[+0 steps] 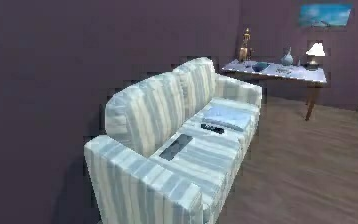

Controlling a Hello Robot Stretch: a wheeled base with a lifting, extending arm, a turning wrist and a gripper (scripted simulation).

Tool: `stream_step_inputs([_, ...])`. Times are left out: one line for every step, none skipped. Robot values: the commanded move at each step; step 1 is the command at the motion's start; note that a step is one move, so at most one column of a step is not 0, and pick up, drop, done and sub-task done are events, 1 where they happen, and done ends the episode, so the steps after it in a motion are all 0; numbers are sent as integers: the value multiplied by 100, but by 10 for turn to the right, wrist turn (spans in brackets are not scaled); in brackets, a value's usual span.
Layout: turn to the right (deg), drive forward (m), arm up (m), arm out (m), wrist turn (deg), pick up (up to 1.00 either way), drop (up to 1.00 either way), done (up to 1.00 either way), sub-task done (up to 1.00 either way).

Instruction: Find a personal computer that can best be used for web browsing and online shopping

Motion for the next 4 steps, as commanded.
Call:
stream_step_inputs([450, 0, 0, 0, 0, 0, 0, 0, 0])
stream_step_inputs([450, 0, 0, 0, 0, 0, 0, 0, 0])
stream_step_inputs([300, 0, 0, 0, 0, 0, 0, 0, 0])
stream_step_inputs([0, 25, 0, 0, 0, 0, 0, 0, 0])
